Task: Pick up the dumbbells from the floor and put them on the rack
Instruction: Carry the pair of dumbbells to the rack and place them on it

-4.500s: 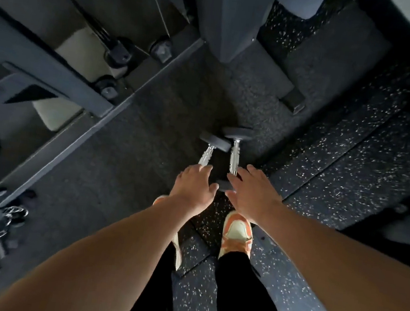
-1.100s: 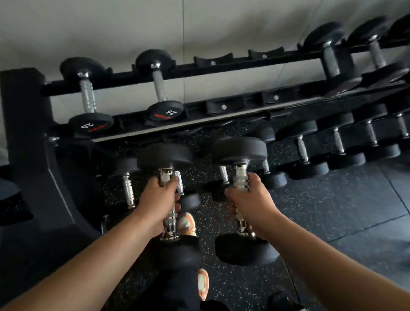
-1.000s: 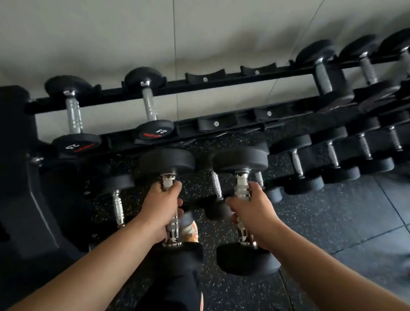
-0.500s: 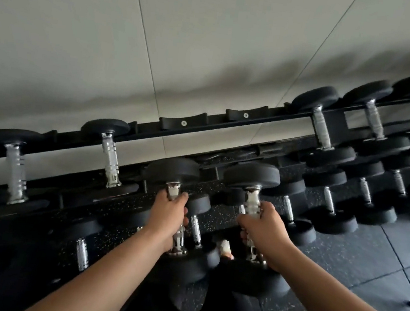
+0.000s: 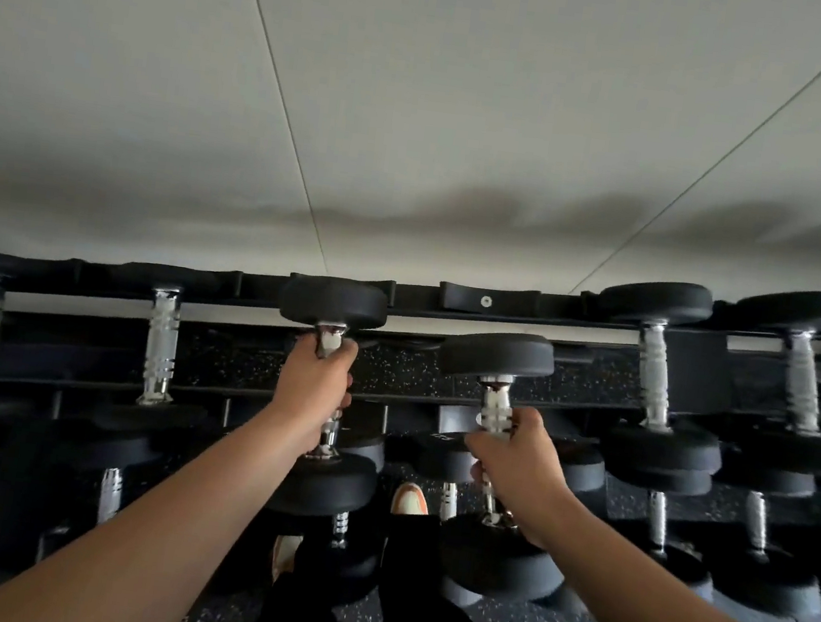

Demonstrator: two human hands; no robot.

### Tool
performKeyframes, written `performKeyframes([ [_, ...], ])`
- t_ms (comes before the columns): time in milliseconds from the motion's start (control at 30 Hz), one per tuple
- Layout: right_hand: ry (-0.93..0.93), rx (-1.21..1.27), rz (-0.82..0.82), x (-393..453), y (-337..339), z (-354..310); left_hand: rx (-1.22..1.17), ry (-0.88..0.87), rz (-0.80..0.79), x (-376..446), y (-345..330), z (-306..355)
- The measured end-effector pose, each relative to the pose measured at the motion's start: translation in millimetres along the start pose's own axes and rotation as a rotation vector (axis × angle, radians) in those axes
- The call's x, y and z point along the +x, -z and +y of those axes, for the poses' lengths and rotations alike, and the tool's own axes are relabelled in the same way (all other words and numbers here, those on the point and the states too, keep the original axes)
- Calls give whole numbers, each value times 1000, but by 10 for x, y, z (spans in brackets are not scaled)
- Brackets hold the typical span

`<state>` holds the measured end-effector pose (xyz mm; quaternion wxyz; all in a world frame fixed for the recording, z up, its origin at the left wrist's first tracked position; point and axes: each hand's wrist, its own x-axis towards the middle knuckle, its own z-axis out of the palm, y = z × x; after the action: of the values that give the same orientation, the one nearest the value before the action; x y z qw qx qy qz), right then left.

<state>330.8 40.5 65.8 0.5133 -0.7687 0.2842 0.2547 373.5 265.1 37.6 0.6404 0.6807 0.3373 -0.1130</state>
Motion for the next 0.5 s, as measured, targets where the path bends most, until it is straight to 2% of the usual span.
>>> performKeyframes([
  [167,15,-64,-29,221,117,-58,53,-37,50,199,-109,139],
  [500,16,-52,-58,541,114,-121,51,8,64,622,-246,113],
])
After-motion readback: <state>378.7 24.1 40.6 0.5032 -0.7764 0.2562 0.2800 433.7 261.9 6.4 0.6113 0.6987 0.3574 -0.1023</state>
